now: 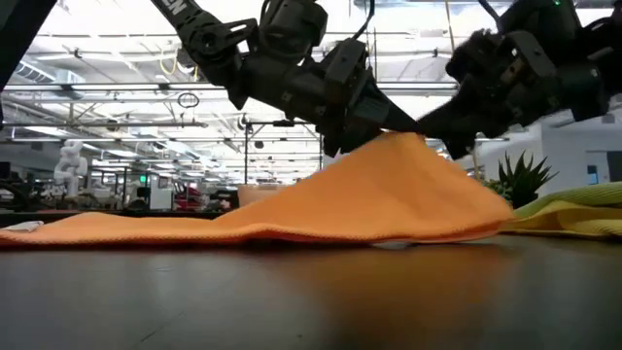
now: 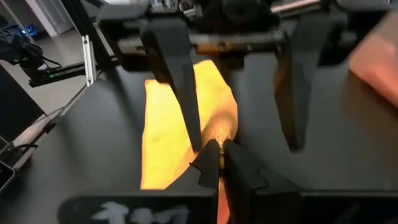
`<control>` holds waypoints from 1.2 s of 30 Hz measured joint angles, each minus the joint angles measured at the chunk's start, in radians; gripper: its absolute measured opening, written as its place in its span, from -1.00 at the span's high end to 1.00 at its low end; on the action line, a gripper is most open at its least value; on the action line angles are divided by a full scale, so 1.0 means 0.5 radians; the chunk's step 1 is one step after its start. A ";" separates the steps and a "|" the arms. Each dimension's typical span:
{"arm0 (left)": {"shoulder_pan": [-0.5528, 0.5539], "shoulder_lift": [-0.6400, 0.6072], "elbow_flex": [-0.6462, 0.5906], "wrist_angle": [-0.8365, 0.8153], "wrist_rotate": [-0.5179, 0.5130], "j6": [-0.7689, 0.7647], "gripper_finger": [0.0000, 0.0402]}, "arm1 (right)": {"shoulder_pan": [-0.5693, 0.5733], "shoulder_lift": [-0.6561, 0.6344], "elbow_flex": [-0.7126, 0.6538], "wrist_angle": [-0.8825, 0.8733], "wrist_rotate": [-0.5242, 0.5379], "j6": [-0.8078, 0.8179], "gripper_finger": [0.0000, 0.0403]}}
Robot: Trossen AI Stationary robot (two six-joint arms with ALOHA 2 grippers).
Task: Fold microfiber towels
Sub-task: Fold the orange towel
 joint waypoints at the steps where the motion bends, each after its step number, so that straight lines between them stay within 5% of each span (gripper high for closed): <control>1: 0.006 0.000 0.000 0.001 0.023 -0.003 -0.32 | 0.000 0.000 0.023 -0.011 -0.001 -0.023 1.00; 13: 0.053 0.000 0.001 -0.035 0.223 -0.093 -0.14 | -0.002 0.000 0.145 -0.147 -0.049 -0.100 1.00; 25: 0.066 0.000 0.001 -0.049 0.271 0.011 0.71 | -0.011 0.000 0.145 -0.189 -0.039 -0.098 0.99; 28: 0.068 -0.038 0.001 -0.107 0.260 0.082 0.94 | -0.025 0.000 0.145 -0.194 -0.042 -0.093 0.90; 36: 0.069 -0.246 0.005 -0.341 0.133 0.298 0.98 | -0.024 0.006 0.141 -0.372 -0.051 0.079 0.34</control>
